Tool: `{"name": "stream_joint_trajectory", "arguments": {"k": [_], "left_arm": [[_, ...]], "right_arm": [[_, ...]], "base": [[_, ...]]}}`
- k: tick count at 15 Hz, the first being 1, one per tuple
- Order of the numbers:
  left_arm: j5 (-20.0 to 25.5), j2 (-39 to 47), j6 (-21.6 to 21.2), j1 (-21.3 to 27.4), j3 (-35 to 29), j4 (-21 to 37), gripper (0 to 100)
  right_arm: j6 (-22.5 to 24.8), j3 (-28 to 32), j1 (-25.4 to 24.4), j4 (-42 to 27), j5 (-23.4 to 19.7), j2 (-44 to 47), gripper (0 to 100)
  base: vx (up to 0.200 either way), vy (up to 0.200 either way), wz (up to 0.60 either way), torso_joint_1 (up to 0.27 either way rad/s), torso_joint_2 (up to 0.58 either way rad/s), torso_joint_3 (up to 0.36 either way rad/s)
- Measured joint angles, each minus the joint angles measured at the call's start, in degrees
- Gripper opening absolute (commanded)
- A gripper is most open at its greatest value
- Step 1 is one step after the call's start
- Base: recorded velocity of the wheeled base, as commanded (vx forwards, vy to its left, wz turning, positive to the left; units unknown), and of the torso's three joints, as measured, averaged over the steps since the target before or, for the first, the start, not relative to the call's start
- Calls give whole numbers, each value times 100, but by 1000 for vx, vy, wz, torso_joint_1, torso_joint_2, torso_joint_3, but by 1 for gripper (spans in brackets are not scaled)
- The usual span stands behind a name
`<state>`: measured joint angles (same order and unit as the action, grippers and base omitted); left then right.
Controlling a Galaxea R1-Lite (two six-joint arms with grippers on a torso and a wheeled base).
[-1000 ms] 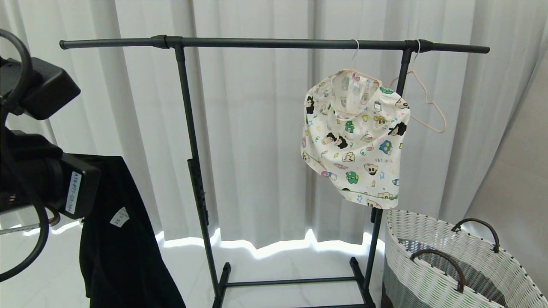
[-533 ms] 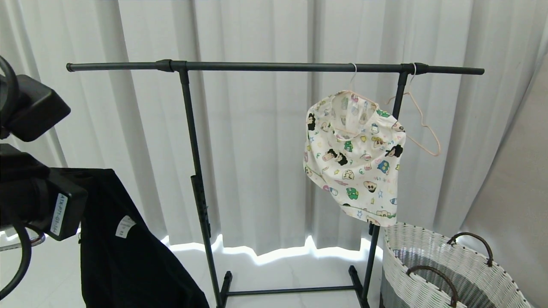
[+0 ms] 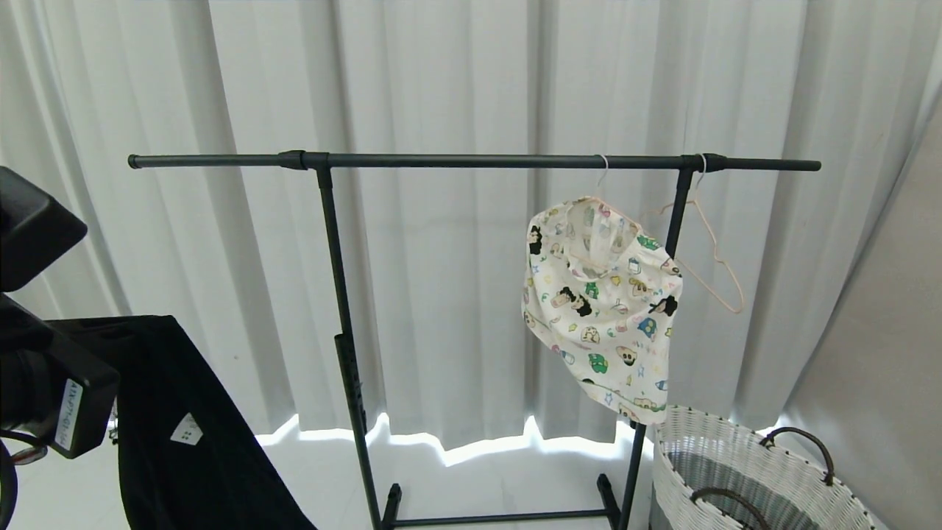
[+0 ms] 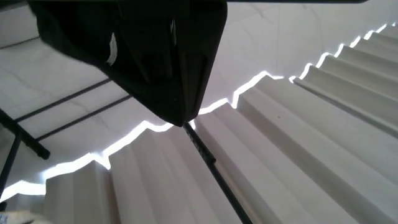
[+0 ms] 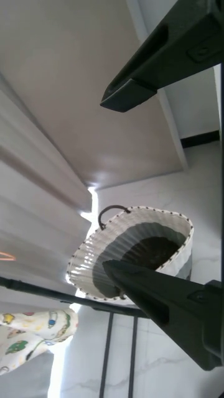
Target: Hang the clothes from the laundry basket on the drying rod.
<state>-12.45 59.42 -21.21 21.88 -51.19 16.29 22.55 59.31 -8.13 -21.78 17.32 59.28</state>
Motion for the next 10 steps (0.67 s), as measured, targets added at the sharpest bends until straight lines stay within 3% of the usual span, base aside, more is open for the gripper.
{"name": "stream_joint_trajectory", "arguments": {"k": [7,10], "left_arm": [[7,-21,-7,13,28,-83,0],[2,-24,-11,24,20,-85,0]], "right_arm": [[-9,-190,0,384,-6,151,100],[0,-495,-2,1097,-41,160,100]], "base": [[0,0,0,236,-516,-283],[0,0,0,88,-183,-93]]}}
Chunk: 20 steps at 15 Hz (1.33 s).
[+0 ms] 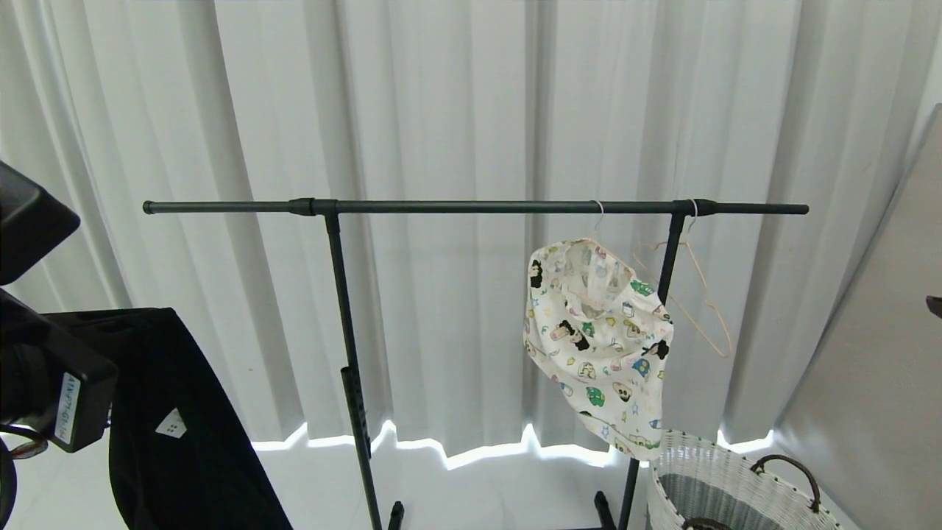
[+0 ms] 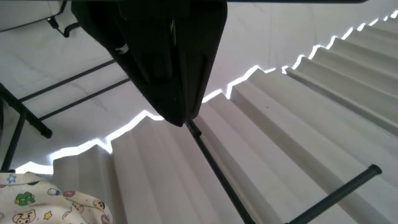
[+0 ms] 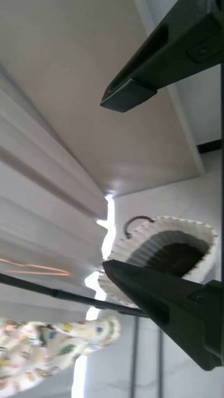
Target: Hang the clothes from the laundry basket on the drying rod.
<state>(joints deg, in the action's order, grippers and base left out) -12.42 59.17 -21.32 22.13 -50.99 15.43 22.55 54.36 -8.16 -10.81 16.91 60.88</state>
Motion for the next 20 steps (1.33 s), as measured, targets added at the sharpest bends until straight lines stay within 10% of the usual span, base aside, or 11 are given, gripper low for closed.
{"name": "stream_joint_trajectory", "arguments": {"k": [20], "left_arm": [[5,-28,-73,4,-22,-88,0]], "right_arm": [[-15,-274,-2,335,-589,17,100]], "base": [[30,-70,0,3,-2,0]]}}
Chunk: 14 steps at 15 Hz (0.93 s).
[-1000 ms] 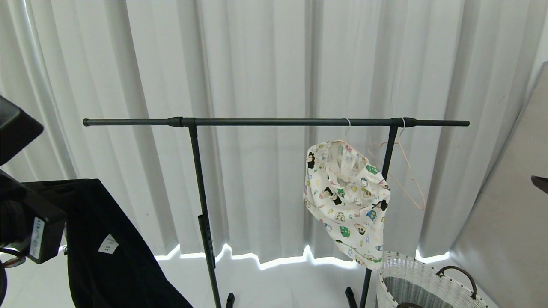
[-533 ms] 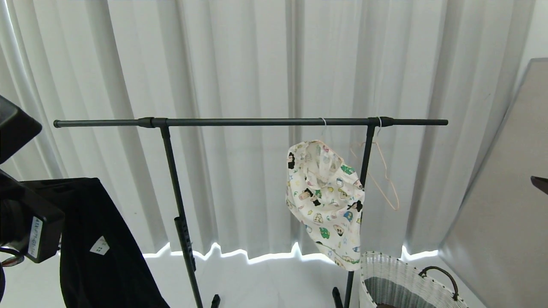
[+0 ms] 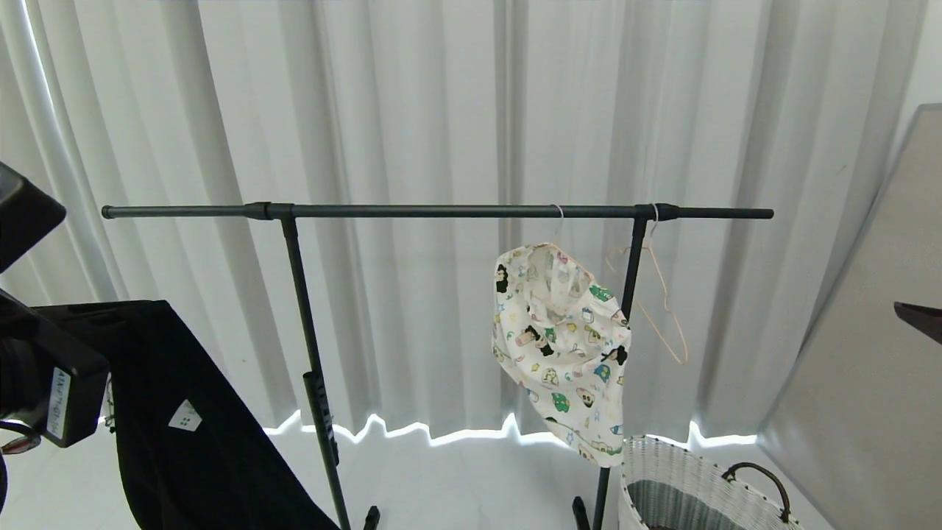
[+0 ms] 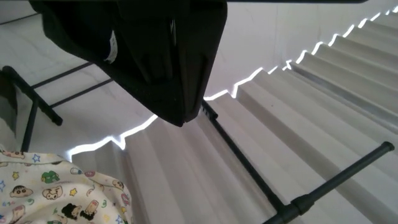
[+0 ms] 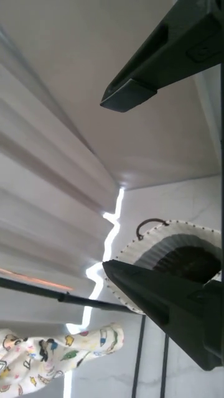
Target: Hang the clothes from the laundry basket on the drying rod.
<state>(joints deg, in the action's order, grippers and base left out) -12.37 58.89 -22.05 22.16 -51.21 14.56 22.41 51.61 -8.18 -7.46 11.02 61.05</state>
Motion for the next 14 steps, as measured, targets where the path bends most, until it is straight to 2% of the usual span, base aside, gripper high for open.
{"name": "stream_joint_trajectory", "arguments": {"k": [7,10,12,14], "left_arm": [[-16,39,-6,-37,-49,2,0],[-21,127,-2,-119,-79,2,0],[-21,180,7,-174,-74,0,0],[-18,202,5,-188,-22,2,0]], "right_arm": [[-317,-11,-30,10,-5,215,100],[-752,4,-171,40,-66,419,100],[-1223,4,-350,191,-244,546,100],[-1434,-18,-461,216,-341,706,100]], "base": [[200,0,0,1,0,5],[200,0,0,4,1,2],[200,0,0,5,-2,0],[200,0,0,-2,5,7]]}}
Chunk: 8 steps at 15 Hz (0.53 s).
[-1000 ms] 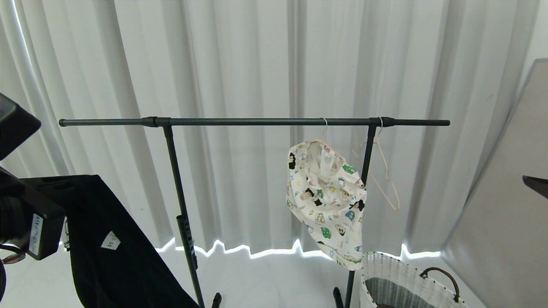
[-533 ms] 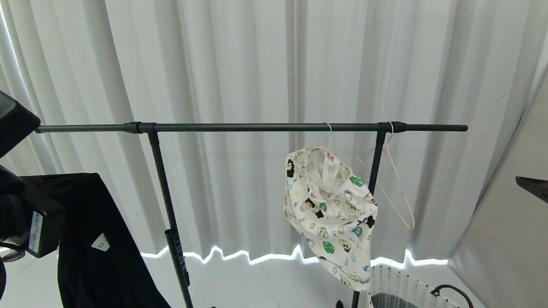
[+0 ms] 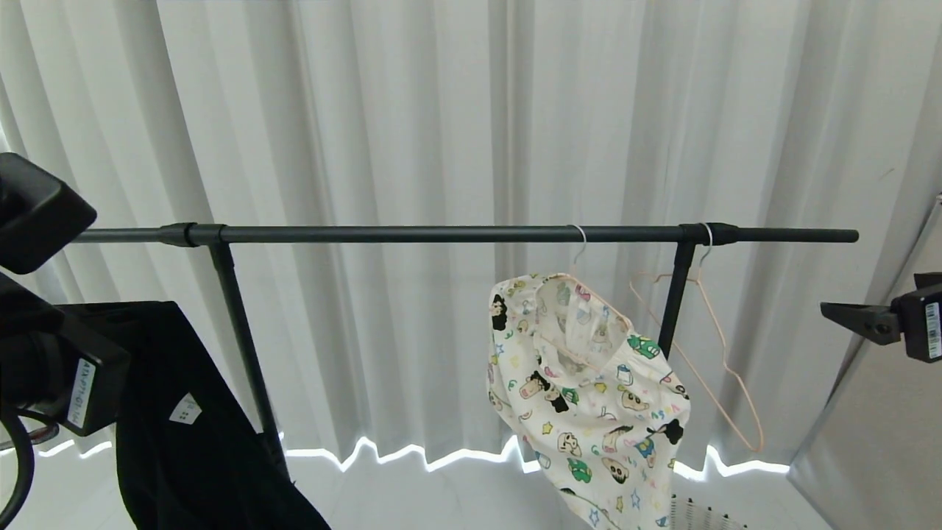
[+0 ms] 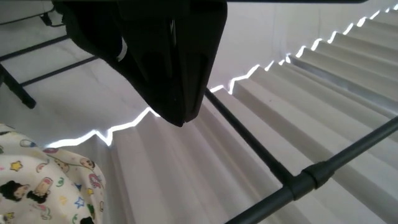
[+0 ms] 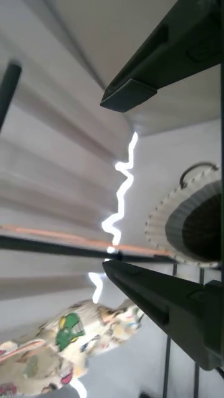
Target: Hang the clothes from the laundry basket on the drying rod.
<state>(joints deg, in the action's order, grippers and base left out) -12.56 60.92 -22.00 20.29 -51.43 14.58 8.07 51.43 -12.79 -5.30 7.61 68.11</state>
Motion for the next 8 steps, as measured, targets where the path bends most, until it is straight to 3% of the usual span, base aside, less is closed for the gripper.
{"name": "stream_joint_trajectory", "arguments": {"k": [1,4,8], "left_arm": [[7,13,-66,5,15,0,0],[18,83,-180,35,26,-29,0],[20,135,-183,40,26,-24,0]], "right_arm": [[-33,-33,-35,13,-11,96,100],[-194,-166,-96,230,-22,521,100],[-679,-386,-110,1017,-30,1274,100]], "base": [[200,0,0,2,7,-2],[0,0,0,0,0,0],[0,0,0,0,0,0]]}}
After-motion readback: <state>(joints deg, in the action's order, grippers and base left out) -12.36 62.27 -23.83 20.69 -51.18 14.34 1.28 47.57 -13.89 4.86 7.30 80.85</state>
